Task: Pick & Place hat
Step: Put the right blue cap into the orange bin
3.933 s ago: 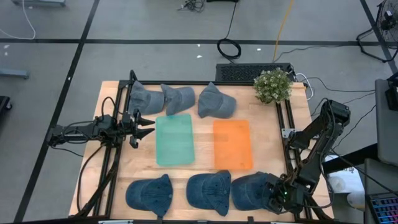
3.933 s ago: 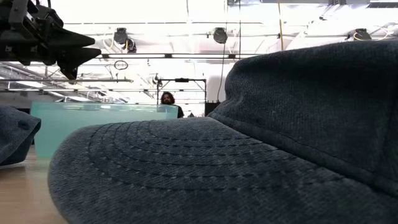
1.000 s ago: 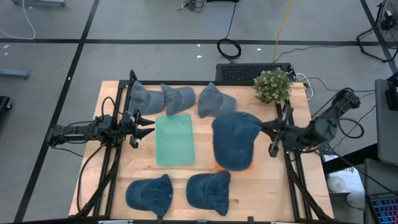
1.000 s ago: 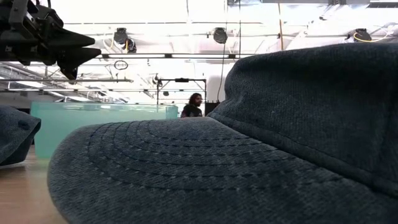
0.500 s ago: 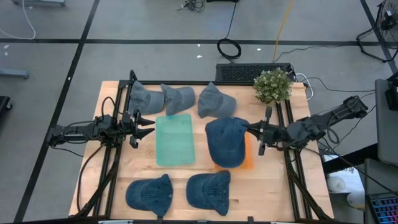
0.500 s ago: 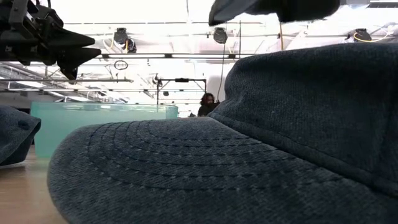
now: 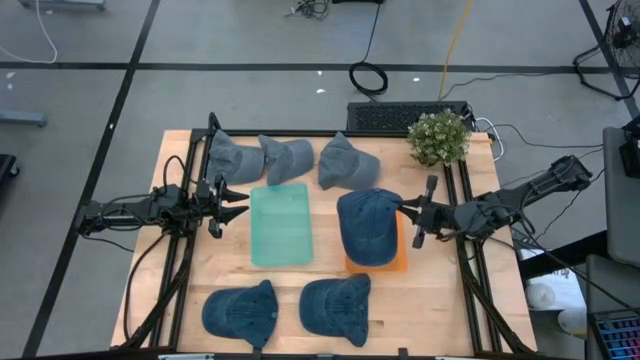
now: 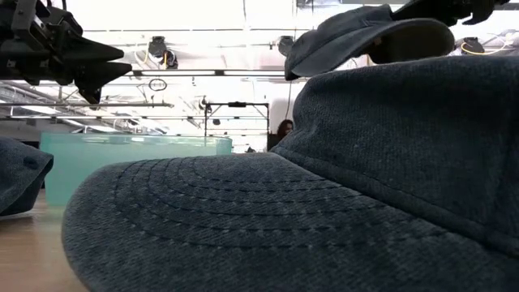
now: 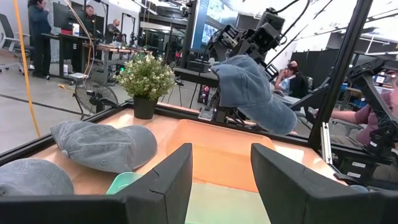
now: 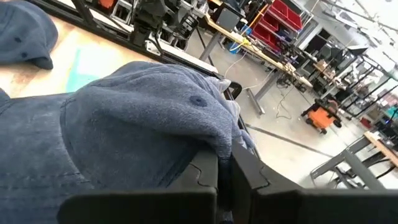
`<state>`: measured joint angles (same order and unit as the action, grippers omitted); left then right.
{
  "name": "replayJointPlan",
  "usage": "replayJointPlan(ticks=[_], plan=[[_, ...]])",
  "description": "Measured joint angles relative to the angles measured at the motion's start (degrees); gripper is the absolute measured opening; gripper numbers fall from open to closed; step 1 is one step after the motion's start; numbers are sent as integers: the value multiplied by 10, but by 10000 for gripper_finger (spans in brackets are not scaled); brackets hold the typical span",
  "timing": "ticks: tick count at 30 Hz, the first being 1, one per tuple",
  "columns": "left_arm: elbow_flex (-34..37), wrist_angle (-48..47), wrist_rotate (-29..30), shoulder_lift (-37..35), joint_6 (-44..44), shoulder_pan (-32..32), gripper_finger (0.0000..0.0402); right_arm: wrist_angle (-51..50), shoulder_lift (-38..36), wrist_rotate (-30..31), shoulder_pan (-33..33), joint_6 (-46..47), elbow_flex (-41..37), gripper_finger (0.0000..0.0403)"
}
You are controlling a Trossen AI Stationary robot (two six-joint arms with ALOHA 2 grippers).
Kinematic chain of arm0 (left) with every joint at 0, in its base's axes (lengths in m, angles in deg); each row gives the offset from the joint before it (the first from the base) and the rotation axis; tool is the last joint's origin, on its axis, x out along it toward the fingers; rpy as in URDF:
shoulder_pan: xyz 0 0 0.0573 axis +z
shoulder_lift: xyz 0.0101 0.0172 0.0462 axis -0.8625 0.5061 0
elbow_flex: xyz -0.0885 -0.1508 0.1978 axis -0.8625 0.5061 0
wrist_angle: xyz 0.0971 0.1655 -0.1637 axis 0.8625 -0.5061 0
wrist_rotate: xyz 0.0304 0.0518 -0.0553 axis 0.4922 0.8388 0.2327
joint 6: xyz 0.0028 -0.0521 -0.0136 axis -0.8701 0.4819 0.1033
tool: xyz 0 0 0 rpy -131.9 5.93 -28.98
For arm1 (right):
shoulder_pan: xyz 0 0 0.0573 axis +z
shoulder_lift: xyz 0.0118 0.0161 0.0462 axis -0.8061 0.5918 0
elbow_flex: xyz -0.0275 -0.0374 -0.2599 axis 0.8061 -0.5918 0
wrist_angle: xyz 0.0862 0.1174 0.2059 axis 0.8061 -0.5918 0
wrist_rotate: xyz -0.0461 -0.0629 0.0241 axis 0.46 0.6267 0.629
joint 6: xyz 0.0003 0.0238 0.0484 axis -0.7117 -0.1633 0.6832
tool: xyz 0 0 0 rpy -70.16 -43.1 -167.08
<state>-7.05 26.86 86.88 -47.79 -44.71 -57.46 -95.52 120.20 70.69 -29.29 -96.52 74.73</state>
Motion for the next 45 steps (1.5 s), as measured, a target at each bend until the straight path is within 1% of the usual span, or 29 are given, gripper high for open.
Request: replayJointPlan(ticks=[14, 27, 39, 45], plan=[[0, 0, 0, 0, 0, 0, 170, 0, -63, 0, 0, 16, -62, 0], [0, 0, 0, 0, 0, 0, 170, 0, -64, 0, 0, 37, -90, 0], [0, 0, 0, 0, 0, 0, 170, 0, -64, 0, 0, 90, -124, 0], [0, 0, 0, 0, 0, 0, 170, 0, -64, 0, 0, 92, -133, 0]])
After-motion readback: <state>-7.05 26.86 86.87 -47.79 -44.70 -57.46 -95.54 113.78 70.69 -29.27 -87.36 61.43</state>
